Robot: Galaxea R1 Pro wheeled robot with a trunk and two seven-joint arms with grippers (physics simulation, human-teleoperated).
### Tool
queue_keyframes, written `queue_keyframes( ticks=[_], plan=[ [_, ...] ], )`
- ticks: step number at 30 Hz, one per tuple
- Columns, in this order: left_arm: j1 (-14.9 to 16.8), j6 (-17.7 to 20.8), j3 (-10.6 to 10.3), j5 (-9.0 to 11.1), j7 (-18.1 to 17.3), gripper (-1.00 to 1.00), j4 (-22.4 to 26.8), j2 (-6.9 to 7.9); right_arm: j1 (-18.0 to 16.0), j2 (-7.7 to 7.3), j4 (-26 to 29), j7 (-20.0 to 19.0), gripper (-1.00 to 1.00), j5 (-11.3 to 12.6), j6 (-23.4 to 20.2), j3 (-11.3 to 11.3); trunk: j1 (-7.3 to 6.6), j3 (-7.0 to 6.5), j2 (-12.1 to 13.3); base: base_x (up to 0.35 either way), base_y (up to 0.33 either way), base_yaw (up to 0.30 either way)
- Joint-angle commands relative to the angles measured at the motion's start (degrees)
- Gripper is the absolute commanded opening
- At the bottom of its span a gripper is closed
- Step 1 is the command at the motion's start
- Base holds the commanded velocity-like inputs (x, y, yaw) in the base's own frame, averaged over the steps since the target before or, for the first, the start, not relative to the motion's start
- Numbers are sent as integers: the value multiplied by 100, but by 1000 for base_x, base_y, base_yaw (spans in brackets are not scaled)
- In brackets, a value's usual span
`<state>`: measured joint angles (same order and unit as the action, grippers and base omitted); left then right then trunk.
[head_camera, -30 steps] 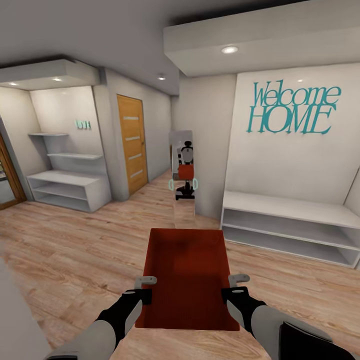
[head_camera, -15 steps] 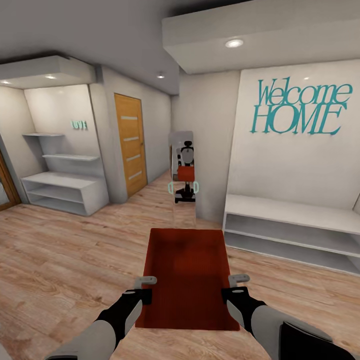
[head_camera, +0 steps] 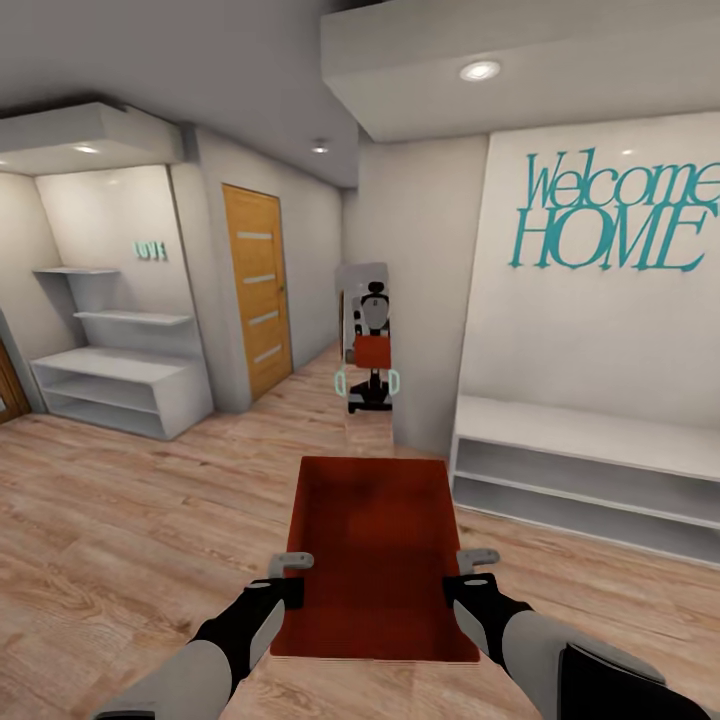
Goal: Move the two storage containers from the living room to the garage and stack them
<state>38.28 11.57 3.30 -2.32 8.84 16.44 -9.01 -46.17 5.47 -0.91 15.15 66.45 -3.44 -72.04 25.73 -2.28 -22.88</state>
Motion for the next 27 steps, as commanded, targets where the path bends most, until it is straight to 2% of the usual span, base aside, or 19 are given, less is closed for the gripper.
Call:
queue_keyframes(
  ticks=[1, 18, 27],
  plan=[
    [-3, 34, -13, -32, 12, -100, -44, 48, -6, -37, -6, -3, -100, -30, 106, 155, 5, 2, -4, 323, 0, 0],
    [-5, 32, -13, -32, 12, -100, -44, 48, -6, -29, -6, -2, -100, -36, 106, 149, 5, 2, -4, 323, 0, 3],
    [-5, 31, -13, -32, 12, -100, -44, 48, -6, -37, -6, -3, -100, -33, 106, 155, 5, 2, -4, 323, 0, 229]
  ],
)
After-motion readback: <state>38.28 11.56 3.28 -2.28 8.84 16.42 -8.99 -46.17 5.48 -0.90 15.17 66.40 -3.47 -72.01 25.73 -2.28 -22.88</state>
